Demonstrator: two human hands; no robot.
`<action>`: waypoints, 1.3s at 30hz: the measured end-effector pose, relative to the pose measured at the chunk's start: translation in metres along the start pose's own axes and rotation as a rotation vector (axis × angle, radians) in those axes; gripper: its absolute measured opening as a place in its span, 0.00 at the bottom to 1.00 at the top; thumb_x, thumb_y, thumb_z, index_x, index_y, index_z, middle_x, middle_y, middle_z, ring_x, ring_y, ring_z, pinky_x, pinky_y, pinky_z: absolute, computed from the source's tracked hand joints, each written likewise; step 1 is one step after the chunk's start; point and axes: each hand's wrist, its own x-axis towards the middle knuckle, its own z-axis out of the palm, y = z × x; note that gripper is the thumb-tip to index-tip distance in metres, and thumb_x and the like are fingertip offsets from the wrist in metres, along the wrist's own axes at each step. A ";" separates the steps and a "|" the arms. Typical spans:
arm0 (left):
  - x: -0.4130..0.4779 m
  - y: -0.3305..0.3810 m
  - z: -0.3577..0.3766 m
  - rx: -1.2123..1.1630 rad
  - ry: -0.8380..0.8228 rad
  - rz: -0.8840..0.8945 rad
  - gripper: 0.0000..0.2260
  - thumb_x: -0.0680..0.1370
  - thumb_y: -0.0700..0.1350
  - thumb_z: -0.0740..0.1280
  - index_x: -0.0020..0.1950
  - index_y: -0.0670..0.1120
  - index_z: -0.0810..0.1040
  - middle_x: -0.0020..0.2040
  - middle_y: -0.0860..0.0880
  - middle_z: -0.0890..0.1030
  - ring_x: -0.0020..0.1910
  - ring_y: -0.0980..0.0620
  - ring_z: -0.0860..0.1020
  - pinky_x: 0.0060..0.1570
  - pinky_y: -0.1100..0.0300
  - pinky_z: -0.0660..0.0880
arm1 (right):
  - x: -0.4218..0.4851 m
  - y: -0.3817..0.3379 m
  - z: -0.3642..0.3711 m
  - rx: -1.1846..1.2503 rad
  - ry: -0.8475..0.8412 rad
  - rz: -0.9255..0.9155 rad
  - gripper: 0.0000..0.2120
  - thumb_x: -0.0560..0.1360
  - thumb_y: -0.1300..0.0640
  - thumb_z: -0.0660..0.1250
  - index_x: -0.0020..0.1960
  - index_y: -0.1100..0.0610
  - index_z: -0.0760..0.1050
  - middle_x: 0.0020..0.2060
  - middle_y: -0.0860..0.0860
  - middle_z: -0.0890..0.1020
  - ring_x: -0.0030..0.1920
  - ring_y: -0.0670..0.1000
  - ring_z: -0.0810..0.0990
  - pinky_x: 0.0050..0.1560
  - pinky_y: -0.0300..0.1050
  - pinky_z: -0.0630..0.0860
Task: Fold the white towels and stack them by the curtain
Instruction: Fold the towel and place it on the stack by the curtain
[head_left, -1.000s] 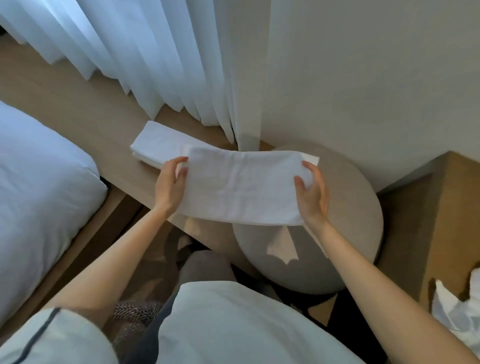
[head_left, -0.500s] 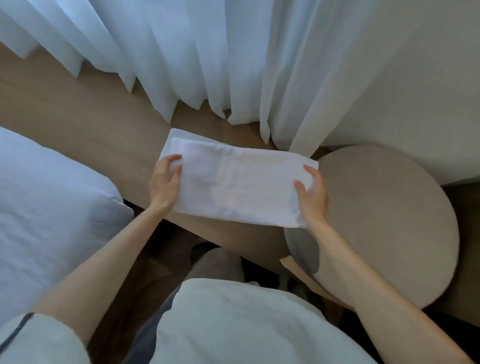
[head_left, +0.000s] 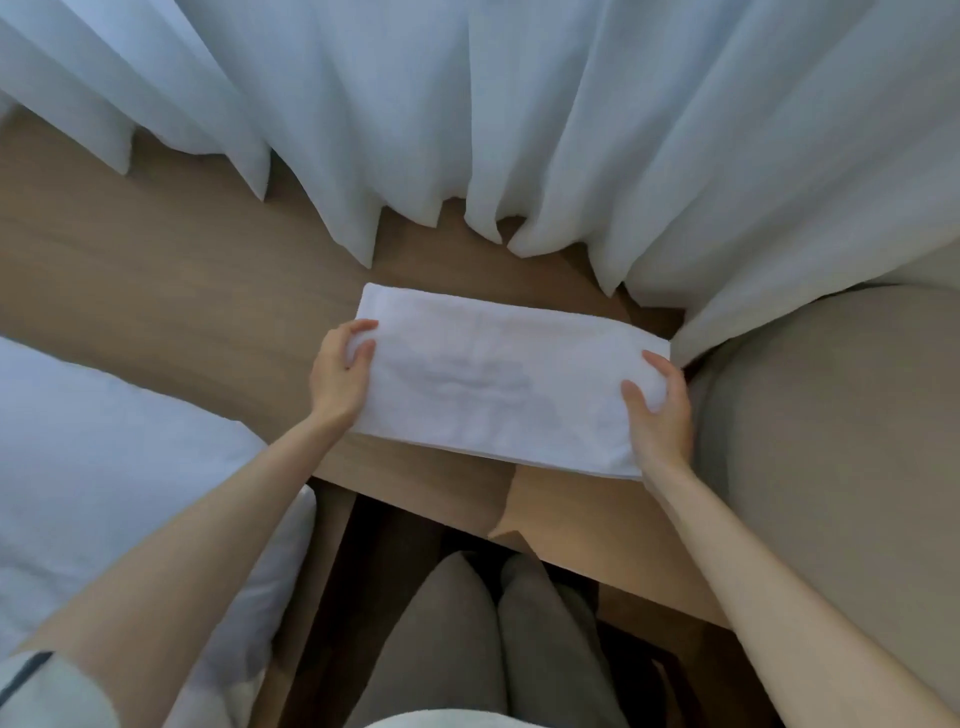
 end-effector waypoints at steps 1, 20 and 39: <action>0.009 -0.009 0.005 0.003 -0.015 0.001 0.12 0.81 0.43 0.60 0.63 0.49 0.75 0.63 0.49 0.74 0.62 0.52 0.71 0.57 0.64 0.64 | 0.006 0.006 0.008 -0.001 0.005 0.011 0.17 0.78 0.57 0.64 0.63 0.42 0.70 0.53 0.34 0.72 0.52 0.38 0.71 0.43 0.22 0.66; 0.108 -0.084 0.080 -0.047 0.012 -0.241 0.16 0.79 0.54 0.62 0.59 0.43 0.68 0.51 0.51 0.72 0.49 0.51 0.72 0.48 0.59 0.66 | 0.082 0.072 0.071 0.165 0.067 0.476 0.15 0.74 0.46 0.69 0.55 0.54 0.72 0.53 0.51 0.80 0.47 0.49 0.79 0.51 0.47 0.76; 0.088 -0.065 0.108 0.498 0.355 -0.103 0.16 0.80 0.46 0.60 0.67 0.44 0.68 0.65 0.43 0.69 0.64 0.42 0.67 0.60 0.50 0.58 | 0.071 0.082 0.096 -0.455 0.474 -0.161 0.23 0.71 0.71 0.67 0.62 0.54 0.72 0.63 0.55 0.72 0.62 0.56 0.66 0.60 0.39 0.62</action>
